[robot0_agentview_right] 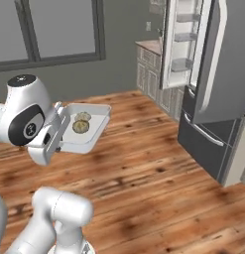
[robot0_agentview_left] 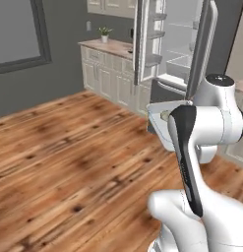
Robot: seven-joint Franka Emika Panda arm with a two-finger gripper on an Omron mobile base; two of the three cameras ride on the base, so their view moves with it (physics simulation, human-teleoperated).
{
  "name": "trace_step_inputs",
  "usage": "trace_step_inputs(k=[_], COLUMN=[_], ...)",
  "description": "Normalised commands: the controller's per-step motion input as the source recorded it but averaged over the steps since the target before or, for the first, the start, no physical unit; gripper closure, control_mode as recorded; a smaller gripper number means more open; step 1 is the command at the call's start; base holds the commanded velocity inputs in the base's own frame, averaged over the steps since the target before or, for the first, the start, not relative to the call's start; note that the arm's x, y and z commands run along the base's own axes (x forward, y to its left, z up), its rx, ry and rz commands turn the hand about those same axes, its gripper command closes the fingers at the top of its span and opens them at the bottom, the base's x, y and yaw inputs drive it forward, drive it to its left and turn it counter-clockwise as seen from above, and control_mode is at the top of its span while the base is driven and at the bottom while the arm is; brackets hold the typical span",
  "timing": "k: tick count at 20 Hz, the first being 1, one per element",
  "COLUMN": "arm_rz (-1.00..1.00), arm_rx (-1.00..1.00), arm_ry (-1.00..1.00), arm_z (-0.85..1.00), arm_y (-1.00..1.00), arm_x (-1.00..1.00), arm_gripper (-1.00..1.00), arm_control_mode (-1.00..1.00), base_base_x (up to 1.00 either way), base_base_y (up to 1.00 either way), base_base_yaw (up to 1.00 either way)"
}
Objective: Place two dumplings into each of the tupperware containers and then place the containers in the fridge.
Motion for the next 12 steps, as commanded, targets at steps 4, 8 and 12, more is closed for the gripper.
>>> trace_step_inputs(k=[4, 8, 12], arm_rz=[0.0, 0.0, 0.0], arm_rx=[0.0, 0.0, 0.0], arm_ry=[0.0, 0.0, 0.0], arm_z=[0.0, 0.0, 0.0], arm_y=[0.0, 0.0, 0.0], arm_x=[0.0, 0.0, 0.0], arm_gripper=[1.0, 1.0, 1.0], arm_control_mode=[1.0, 1.0, 1.0], base_base_x=[1.0, 1.0, 0.97], base_base_y=[0.96, 1.0, 0.97], base_base_yaw=[-0.47, -0.51, -0.56])
